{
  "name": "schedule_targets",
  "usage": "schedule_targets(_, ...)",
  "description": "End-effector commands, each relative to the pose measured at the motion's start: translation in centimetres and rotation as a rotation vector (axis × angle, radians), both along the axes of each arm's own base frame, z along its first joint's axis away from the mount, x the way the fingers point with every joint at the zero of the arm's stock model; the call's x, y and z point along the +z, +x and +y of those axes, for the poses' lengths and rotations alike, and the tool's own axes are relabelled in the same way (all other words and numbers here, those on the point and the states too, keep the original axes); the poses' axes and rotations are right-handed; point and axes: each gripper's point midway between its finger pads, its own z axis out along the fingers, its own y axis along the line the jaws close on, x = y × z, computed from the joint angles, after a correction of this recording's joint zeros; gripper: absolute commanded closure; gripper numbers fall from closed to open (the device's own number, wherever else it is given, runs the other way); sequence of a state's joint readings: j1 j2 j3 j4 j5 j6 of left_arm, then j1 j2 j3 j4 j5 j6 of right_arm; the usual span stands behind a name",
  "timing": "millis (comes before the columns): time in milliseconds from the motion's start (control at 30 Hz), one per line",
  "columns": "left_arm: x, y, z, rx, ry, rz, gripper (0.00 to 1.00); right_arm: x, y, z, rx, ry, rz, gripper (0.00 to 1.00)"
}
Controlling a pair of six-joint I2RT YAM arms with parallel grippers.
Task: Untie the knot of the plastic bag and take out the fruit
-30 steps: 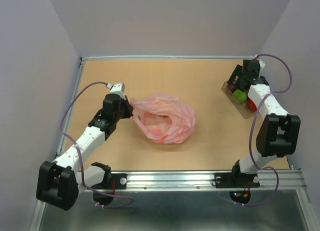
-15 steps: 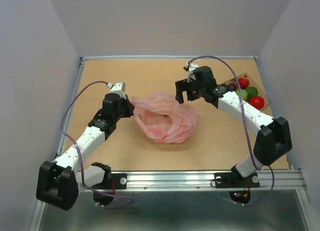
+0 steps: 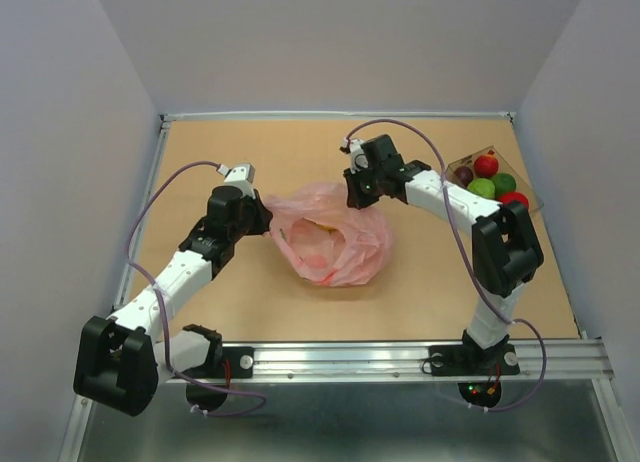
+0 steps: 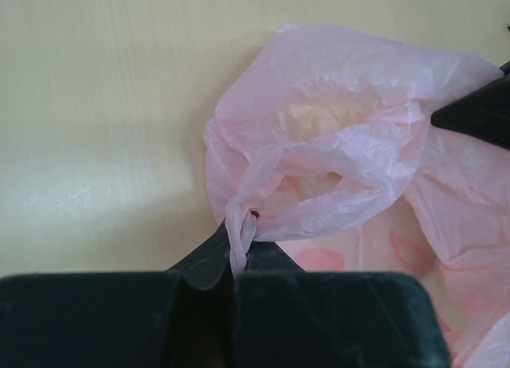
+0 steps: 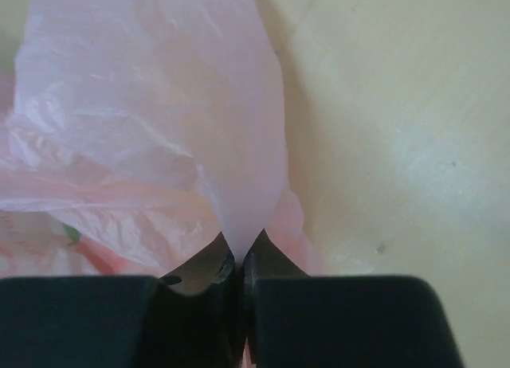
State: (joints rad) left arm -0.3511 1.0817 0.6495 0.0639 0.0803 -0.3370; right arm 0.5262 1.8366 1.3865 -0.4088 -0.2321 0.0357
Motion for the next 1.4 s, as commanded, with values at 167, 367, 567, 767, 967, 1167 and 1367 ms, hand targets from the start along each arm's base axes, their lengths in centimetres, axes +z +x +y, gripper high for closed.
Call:
schedule_targets(167,0.7,1.0,-0.5,0.007,-0.044,-0.032,0.95,12.4,-6.8,6.9,0.235,0.168,-0.154,1.0)
schedule_targets(367,0.6,0.9,-0.9,0.022,-0.084,-0.017,0.95,12.5,-11.6,7.6,0.255,0.143,-0.14,1.0)
schedule_targets(567,1.5,0.6,-0.1,0.052,-0.082,-0.05,0.95,9.2,-8.5,3.5,0.021,-0.028,-0.205,0.99)
schedule_targets(767,1.5,-0.5,-0.1,0.041,-0.096,-0.04,0.95,5.5,-3.9,-0.1,-0.191,-0.139,-0.203,0.96)
schedule_targets(967,1.7,-1.4,0.4,0.055,-0.102,-0.054,0.95,4.7,0.1,-3.1,-0.343,-0.181,-0.233,0.73)
schedule_targets(1167,1.2,-1.6,0.1,0.041,-0.094,-0.041,0.95,12.2,-0.5,0.6,-0.275,-0.005,-0.298,0.22)
schedule_targets(1367,1.0,-1.7,-0.4,0.022,-0.089,-0.031,0.95,14.7,-6.3,4.5,-0.212,0.111,-0.258,0.16)
